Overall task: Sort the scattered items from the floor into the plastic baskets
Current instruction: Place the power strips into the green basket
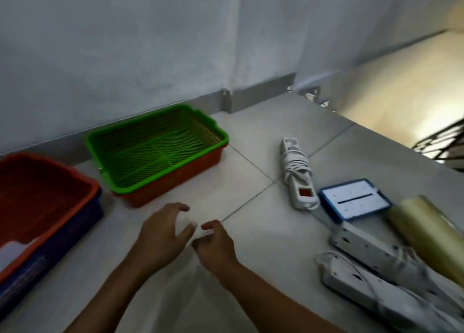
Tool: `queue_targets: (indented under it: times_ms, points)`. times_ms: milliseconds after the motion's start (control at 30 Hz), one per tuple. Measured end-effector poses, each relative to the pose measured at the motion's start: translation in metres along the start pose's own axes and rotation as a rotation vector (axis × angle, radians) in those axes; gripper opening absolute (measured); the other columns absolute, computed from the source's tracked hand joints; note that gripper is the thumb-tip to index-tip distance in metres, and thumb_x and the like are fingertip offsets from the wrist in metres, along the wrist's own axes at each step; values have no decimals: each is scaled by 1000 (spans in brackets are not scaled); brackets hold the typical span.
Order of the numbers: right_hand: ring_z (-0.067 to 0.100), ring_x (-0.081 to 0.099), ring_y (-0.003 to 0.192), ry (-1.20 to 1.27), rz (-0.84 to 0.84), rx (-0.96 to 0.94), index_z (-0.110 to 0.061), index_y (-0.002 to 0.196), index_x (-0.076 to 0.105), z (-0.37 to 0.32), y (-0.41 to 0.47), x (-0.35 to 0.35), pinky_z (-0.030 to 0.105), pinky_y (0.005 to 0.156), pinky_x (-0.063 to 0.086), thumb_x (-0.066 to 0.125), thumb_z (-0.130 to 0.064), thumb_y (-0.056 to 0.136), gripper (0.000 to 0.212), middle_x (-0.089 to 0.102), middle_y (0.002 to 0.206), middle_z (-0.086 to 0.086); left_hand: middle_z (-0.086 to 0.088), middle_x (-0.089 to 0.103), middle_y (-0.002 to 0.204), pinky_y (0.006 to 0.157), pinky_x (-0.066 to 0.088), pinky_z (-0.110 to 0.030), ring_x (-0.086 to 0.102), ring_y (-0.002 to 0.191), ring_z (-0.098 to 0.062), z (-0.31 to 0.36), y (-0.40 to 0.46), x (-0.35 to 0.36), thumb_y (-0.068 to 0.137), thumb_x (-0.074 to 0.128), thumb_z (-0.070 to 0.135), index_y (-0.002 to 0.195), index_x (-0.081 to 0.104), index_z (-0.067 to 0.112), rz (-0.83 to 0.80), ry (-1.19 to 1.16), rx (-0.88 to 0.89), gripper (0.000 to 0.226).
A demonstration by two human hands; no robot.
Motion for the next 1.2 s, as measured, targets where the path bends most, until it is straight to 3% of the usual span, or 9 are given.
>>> queue_targets:
  times_ms: [133, 233, 433, 567, 700, 867, 967, 1067, 1200]
  points:
    - [20, 60, 98, 8, 367, 110, -17, 117, 49, 28, 11, -66, 27, 87, 50, 61, -18, 86, 33, 61, 109, 6, 3, 50, 138, 106, 37, -31, 48, 124, -14, 45, 14, 42, 90, 52, 42, 130, 46, 23, -157, 13, 99, 45]
    - [27, 55, 110, 42, 646, 253, -16, 118, 49, 34, 22, -104, 32, 91, 46, 59, -16, 86, 33, 57, 121, 11, 4, 46, 141, 107, 36, -31, 46, 126, -14, 66, 30, 58, 90, 50, 45, 133, 41, 24, -231, 53, 159, 48]
    - [32, 42, 120, -254, 862, 306, -10, 131, 38, 21, 54, -159, 40, 95, 42, 65, -25, 82, 58, 43, 134, 17, 3, 47, 138, 104, 38, -33, 47, 124, -16, 75, 74, 58, 91, 48, 45, 131, 40, 23, -234, 148, 253, 46]
    - [32, 38, 126, -400, 769, 264, -12, 134, 34, 16, 83, -179, 42, 100, 38, 69, -33, 78, 69, 38, 139, 16, 2, 48, 136, 105, 38, -37, 46, 124, -17, 70, 92, 55, 91, 49, 43, 130, 41, 23, -204, 134, 237, 45]
    - [34, 32, 133, -496, 614, 368, -17, 145, 18, 23, 102, -182, 44, 108, 27, 68, -37, 80, 84, 32, 146, 17, 1, 49, 135, 104, 39, -36, 46, 123, -16, 59, 94, 56, 90, 51, 42, 129, 42, 24, -186, 89, 199, 44]
    - [35, 40, 129, -511, 565, 440, -9, 140, 27, 30, 109, -174, 46, 105, 33, 69, -53, 73, 90, 39, 141, 20, 4, 50, 133, 92, 40, -23, 49, 118, -12, 39, 82, 64, 89, 51, 45, 128, 42, 27, -215, 27, 155, 44]
    - [37, 44, 126, -229, 533, 490, -5, 142, 19, 28, 111, -170, 45, 104, 38, 72, -54, 71, 101, 40, 142, 21, 4, 52, 130, 88, 40, -21, 50, 115, -11, 28, 75, 65, 89, 53, 45, 126, 44, 28, -239, -13, 112, 42]
    - [38, 48, 118, 194, 465, 537, -10, 145, 12, 26, 106, -173, 47, 95, 47, 78, -33, 71, 101, 41, 138, 23, 3, 55, 124, 84, 43, -21, 54, 106, -11, 22, 70, 62, 88, 55, 44, 122, 47, 26, -245, -83, 53, 39]
    - [38, 56, 100, 566, 313, 485, -4, 132, 39, 25, 91, -177, 46, 68, 56, 76, -1, 70, 73, 51, 118, 21, 1, 60, 116, 83, 48, -24, 59, 97, -13, 19, 64, 50, 86, 60, 39, 118, 53, 22, -218, -230, -52, 37]
Point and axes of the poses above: each hand's wrist, its own y-axis towards the middle knuckle, its own x-axis out of the palm, z = x × y, the point moved 1 cm from there along y, towards the middle knuckle
